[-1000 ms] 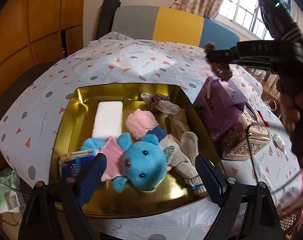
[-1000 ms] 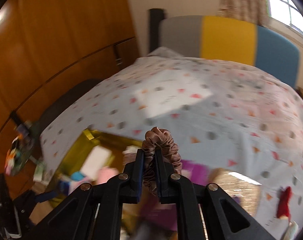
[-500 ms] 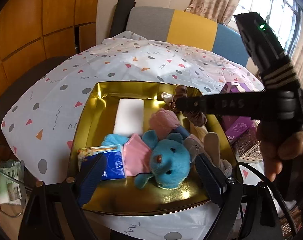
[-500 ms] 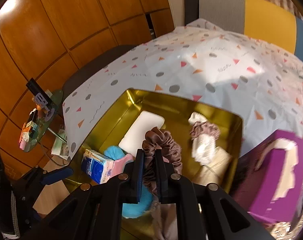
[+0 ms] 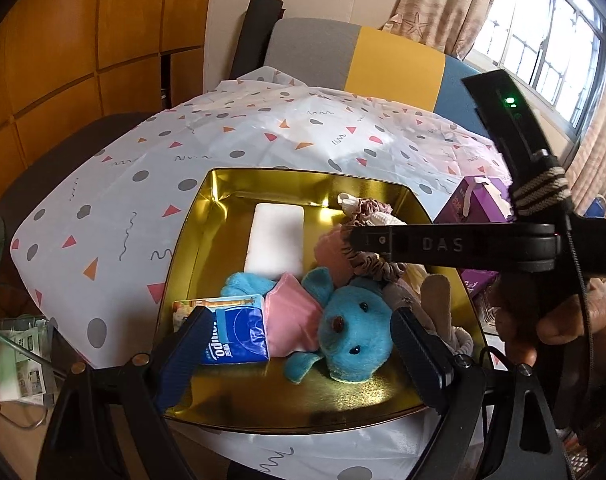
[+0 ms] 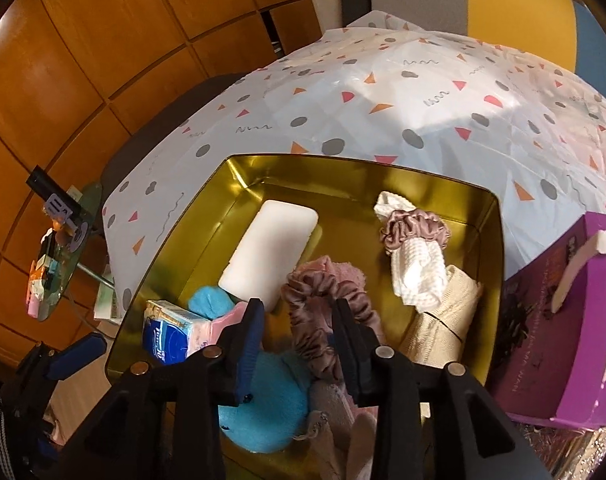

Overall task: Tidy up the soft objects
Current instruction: 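Release the Tempo pack in the tray while the right tool drops the scrunchie beside it, then move both tools back toward the red sock and white wipes pack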

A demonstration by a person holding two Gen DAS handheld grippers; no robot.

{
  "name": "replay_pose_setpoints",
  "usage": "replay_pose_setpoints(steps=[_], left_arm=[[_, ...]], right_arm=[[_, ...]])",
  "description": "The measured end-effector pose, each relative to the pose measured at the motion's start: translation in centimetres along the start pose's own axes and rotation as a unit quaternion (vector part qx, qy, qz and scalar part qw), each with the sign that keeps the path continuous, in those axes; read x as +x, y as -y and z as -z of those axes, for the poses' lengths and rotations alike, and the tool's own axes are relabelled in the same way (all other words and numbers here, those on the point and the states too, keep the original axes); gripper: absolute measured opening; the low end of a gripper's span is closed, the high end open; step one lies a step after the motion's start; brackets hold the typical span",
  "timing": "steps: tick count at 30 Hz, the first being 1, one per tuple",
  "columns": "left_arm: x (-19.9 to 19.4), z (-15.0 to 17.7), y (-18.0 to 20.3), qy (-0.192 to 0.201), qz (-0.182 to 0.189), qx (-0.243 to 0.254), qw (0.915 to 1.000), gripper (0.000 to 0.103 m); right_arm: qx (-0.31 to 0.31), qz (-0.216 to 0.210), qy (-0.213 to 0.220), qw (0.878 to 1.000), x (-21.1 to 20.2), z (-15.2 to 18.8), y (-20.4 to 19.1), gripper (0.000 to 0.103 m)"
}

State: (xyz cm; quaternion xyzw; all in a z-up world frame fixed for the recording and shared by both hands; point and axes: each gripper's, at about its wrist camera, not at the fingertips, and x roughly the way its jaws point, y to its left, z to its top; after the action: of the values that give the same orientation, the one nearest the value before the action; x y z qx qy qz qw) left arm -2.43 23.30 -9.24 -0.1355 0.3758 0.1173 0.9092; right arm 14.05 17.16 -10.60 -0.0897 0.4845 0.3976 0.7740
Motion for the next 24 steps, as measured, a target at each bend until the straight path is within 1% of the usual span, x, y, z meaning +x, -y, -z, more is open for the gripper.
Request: replay_pose_setpoints(steps=[6,15,20,24], left_arm=[[-0.2,-0.1,0.4,0.003,-0.002,0.004,1.0,0.091],[-0.6,-0.3,1.1,0.008,-0.003,0.019,0.9998,0.091],[-0.8,-0.4,1.8,0.013,-0.004,0.03,0.9995,0.091],[-1.1,-0.6,2.2,0.016,-0.001,0.037,0.9992,0.091]], right_arm=[[0.002,0.015,0.03,0.999,-1.9,0.0,0.0,0.038],[-0.012,0.046,0.08,0.996,-5.6,0.4,-0.2,0.038],[-0.013,0.06,0.113,0.992,-8.3,1.1,0.5,0.039],[0.001,0.064,0.143,0.988,-11.2,2.0,2.0,0.039]])
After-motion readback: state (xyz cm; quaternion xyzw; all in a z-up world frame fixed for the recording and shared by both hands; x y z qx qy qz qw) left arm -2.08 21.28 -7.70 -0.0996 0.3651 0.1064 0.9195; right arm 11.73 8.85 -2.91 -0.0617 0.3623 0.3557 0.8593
